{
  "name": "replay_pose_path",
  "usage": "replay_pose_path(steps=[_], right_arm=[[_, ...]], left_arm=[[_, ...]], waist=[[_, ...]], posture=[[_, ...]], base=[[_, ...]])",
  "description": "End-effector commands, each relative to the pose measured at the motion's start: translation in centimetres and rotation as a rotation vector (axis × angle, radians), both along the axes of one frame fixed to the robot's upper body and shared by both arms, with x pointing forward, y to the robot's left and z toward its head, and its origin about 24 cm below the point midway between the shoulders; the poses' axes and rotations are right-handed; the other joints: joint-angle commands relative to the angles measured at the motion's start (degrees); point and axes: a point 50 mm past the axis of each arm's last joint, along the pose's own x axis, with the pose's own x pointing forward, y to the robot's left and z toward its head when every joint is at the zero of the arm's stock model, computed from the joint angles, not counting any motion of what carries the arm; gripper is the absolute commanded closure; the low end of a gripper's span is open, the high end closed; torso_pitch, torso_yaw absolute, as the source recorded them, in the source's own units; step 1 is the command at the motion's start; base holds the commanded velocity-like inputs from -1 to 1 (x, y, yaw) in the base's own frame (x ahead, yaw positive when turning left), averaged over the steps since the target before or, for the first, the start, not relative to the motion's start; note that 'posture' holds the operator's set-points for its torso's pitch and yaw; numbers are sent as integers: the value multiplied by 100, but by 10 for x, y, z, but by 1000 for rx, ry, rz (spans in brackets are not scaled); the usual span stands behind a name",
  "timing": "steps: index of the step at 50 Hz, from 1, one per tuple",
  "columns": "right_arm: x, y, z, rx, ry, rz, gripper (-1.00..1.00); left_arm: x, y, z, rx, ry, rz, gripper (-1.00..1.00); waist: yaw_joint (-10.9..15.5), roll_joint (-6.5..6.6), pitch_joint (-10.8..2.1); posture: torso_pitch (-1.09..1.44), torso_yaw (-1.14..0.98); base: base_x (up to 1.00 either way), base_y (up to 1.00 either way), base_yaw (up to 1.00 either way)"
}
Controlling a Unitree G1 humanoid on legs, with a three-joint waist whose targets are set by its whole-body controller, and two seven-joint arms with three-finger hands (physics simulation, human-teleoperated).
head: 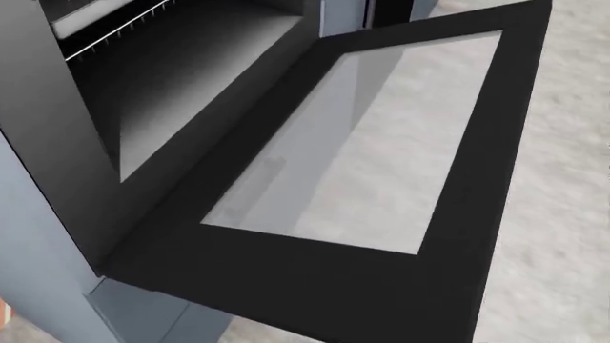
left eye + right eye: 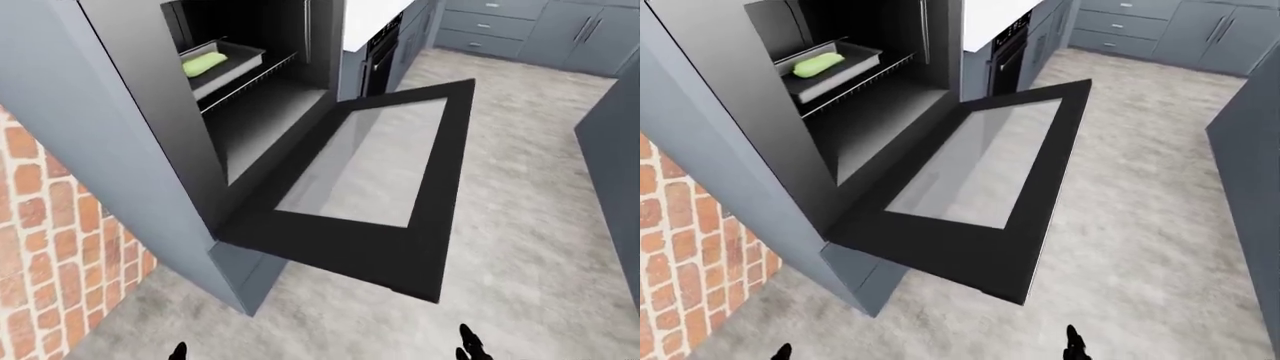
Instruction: Close the oven door.
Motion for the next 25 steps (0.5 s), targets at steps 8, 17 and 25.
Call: replay_pose_path(steps=[8,17,25], right_arm=[[6,-8,6,-27,-38,-4,-100],[6,-7,5,-25,-36,-3,-100],[6,-7,5,-25,-38,-4,-100]], left_arm=[[8,5,6,26,-47,-5,-100],[8,5,6,26,-47,-5,-100],[8,5,6,26,-47,-5,-100]], waist=[[-38,8,-121],[52,670,-103],[11,277,-1]], posture=[[0,0],[0,0],[0,0]], base=[[0,31,0],[0,32,0],[0,34,0]])
